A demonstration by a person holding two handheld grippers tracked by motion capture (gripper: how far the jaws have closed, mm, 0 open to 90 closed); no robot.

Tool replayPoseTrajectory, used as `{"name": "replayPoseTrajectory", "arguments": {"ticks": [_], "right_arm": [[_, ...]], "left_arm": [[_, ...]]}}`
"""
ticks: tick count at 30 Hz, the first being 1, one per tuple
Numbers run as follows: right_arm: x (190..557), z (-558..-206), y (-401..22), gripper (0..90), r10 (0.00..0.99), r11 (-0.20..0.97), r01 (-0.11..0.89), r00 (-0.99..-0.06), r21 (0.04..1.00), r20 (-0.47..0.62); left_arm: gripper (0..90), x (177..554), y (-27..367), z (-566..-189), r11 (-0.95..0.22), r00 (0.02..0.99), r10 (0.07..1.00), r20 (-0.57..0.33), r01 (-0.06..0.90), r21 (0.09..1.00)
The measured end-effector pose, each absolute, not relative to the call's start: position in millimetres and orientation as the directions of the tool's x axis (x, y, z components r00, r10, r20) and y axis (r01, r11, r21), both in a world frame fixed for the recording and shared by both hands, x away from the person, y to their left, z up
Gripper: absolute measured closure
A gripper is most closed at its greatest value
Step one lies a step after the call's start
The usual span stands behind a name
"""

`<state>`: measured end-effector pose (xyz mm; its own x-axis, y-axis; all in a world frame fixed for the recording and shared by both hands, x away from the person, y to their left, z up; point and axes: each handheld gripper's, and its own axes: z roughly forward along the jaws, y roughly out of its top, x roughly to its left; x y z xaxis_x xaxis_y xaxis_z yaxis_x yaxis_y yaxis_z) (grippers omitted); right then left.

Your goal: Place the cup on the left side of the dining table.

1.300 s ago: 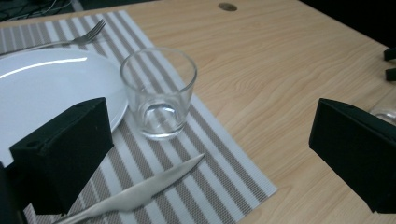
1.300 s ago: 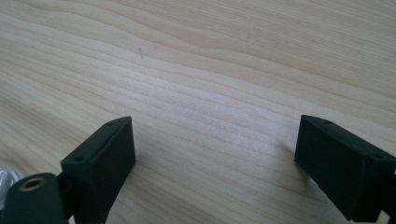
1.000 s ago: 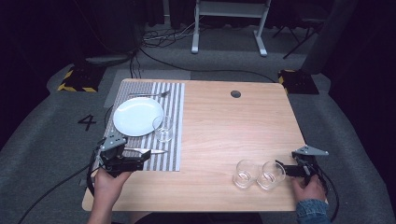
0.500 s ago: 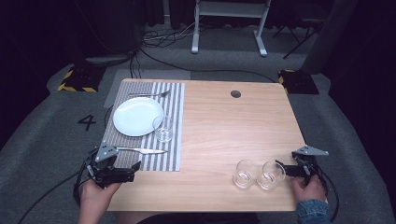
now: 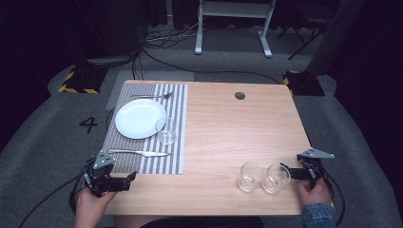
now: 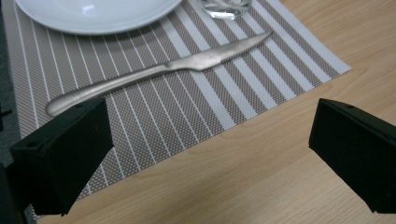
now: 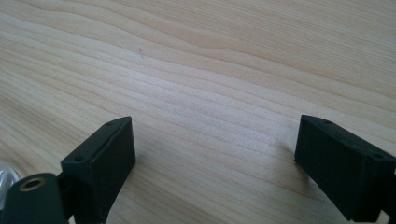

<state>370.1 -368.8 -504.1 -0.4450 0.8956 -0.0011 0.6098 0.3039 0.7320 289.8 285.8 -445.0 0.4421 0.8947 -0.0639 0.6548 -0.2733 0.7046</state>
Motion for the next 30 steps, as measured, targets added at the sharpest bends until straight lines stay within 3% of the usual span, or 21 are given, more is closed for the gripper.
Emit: {"name": "replayPoseTrajectory", "arguments": {"ticks": [17,21,23,25,30], "right_arm": [[370,-504,-369,12.6,0.894,0.306,0.609,-0.448,0.731,-0.002],[370,-504,-369,12.6,0.894,0.306,0.609,-0.448,0.731,-0.001],[370,-504,-369,12.6,0.894,0.306,0.609,-0.448,0.731,-0.001],[370,-504,-369,12.6,0.893,0.308,0.608,-0.45,0.732,-0.002],[370,-504,-369,12.6,0.893,0.308,0.608,-0.45,0.732,-0.002]], "left_arm": [[0.2,299,298,-486,-0.253,0.42,0.898,-0.131,0.737,0.627],[0.0,300,294,-496,-0.292,0.423,0.901,-0.093,0.75,0.593],[0.0,297,289,-501,-0.331,0.435,0.9,-0.03,0.726,0.602],[0.0,295,288,-506,-0.324,0.451,0.892,-0.029,0.684,0.654],[0.0,294,289,-507,-0.319,0.452,0.891,-0.034,0.68,0.66]]}}
